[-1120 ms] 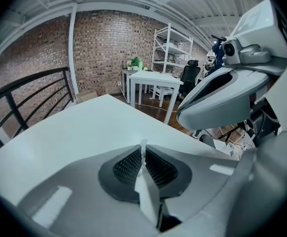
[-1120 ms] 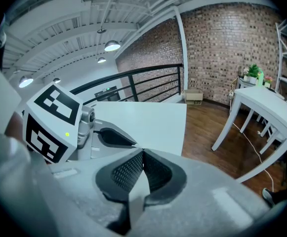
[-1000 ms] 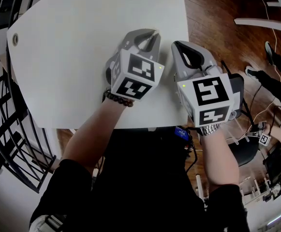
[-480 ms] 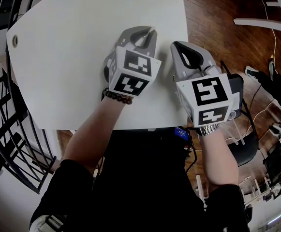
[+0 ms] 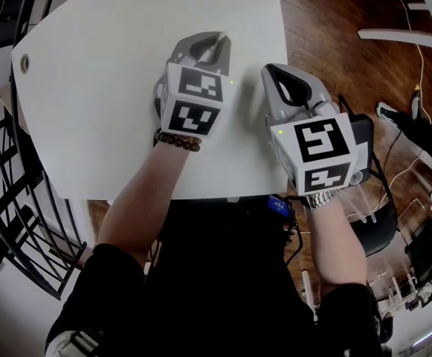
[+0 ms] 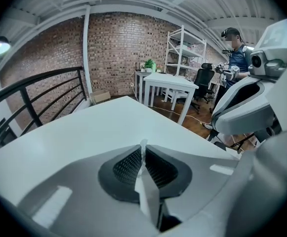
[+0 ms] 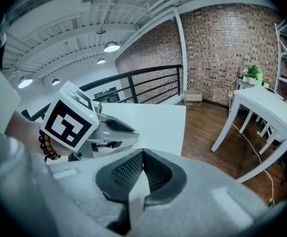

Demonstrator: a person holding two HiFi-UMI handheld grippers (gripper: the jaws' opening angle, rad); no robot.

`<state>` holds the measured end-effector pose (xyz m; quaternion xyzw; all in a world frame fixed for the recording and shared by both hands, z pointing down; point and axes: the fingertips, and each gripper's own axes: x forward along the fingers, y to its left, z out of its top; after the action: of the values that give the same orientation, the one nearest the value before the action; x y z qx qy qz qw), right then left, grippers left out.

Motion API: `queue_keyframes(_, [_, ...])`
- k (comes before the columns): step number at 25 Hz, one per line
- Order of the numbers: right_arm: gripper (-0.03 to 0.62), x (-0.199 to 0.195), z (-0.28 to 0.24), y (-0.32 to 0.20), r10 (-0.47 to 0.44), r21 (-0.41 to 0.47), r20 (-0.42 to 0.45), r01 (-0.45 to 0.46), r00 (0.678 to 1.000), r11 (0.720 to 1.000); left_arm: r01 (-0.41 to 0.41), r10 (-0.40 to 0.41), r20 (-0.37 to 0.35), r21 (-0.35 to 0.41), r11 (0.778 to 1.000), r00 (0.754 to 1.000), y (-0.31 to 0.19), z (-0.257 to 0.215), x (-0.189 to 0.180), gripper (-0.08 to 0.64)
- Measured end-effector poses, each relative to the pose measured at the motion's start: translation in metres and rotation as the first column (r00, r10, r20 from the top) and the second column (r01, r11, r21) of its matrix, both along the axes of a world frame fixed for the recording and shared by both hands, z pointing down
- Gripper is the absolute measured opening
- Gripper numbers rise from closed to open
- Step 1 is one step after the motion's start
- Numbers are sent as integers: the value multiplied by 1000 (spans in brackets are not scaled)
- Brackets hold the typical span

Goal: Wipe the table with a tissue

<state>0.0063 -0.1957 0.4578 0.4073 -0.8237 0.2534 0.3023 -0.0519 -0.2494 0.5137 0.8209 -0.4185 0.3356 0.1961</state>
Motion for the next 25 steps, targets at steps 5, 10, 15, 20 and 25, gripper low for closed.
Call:
queue_keyframes(5, [-8,-1,-9,3,-7,14,-3,7,1000,1000,55,-56,5,38,998,998,-6,-16,-22,40])
queue_keyframes(10, [-8,-2,-21,7,-16,34,-6,16,1000,999,89,-90,10,72,993,996,-4,-33,-39,40])
queue_keyframes(15, [-8,-2,-38,15,-23,55,-10,24,1000,998,119,-120,11,102,988,993,4,-53,-53,40])
queue_keyframes(20, [-8,4,-53,19,-25,73,-13,26,1000,997,153,-156,12,136,979,988,9,-73,-68,40])
queue_keyframes(25, [-8,6,-70,26,-26,94,-19,28,999,995,185,-190,10,169,968,982,18,-94,-84,40])
